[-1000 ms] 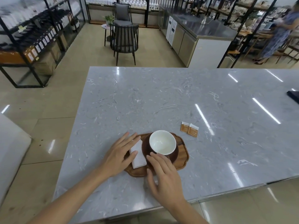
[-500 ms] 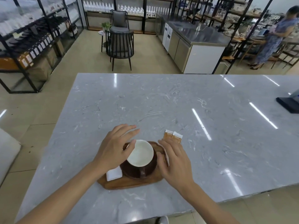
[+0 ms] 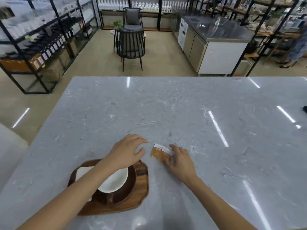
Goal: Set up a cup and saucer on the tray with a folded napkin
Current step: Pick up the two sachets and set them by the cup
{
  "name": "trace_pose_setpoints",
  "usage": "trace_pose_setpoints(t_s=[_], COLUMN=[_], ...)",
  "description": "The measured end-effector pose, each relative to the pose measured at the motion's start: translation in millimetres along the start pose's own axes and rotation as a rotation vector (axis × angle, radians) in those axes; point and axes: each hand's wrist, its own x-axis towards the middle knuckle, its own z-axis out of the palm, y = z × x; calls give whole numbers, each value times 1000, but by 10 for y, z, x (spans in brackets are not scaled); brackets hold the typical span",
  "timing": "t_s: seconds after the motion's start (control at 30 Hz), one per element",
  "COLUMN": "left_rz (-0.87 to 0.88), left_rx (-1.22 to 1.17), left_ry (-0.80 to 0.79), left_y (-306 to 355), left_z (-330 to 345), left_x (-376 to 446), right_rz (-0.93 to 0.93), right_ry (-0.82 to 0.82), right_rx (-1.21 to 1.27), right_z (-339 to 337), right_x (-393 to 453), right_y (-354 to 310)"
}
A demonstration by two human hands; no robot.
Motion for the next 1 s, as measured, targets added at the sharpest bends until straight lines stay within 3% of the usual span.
trace_pose_setpoints(t_s=[0.2, 0.53, 0.8, 1.0], left_rz=[-74, -96, -283, -284], left_rx=[-25, -268, -653, -801], left_ry=[-157, -137, 31, 122], left_y=[216, 587, 788, 821], left_z=[248, 504, 557, 531], left_x=[239, 303, 112, -127], right_rz=[-60, -110, 52, 123], right_ry=[-31, -4, -143, -302], right_rx=[121, 534, 991, 1064], right_z=[42, -136, -523, -629], right_x=[137, 80, -74, -60], right_y=[187, 207, 10, -19])
